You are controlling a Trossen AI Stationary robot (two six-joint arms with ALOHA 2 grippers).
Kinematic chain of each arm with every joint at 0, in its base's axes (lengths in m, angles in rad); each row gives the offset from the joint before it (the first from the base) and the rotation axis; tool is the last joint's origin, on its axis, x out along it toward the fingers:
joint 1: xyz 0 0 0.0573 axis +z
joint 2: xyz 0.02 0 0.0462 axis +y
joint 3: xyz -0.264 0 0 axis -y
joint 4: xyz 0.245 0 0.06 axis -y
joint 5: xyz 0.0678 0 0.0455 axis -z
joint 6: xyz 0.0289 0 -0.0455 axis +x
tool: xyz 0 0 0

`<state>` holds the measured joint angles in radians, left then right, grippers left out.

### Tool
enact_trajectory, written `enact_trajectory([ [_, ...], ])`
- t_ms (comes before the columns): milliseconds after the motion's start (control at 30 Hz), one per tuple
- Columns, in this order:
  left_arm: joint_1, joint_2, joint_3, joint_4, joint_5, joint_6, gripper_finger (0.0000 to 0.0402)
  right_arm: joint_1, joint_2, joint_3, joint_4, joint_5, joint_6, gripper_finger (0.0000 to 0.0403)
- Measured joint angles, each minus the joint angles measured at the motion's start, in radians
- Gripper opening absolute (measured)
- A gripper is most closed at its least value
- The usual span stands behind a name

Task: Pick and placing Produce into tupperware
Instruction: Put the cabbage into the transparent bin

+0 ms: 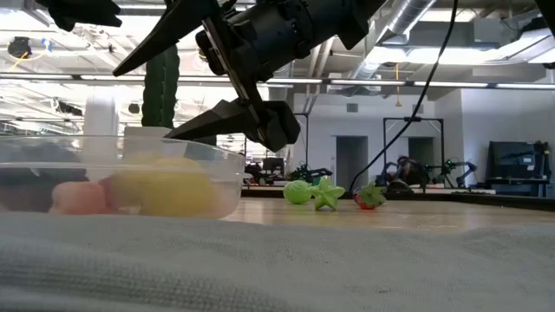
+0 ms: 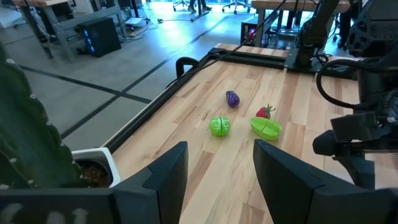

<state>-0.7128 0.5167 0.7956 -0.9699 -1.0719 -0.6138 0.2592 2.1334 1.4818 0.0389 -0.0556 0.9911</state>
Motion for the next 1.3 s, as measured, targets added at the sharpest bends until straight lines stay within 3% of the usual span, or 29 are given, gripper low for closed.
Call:
enact_trajectory([
  [500,0.0,0.0,0.0,0.0,-0.003,-0.002,0.0174,-0.023,-0.037,0.0,0.067,0.004,-0.11,0.0323],
  [1300,0.0,0.0,0.0,0.0,-0.017,-0.038,0.0174,-0.203,-0.267,0.0,-0.484,0.082,-0.256,0.032],
])
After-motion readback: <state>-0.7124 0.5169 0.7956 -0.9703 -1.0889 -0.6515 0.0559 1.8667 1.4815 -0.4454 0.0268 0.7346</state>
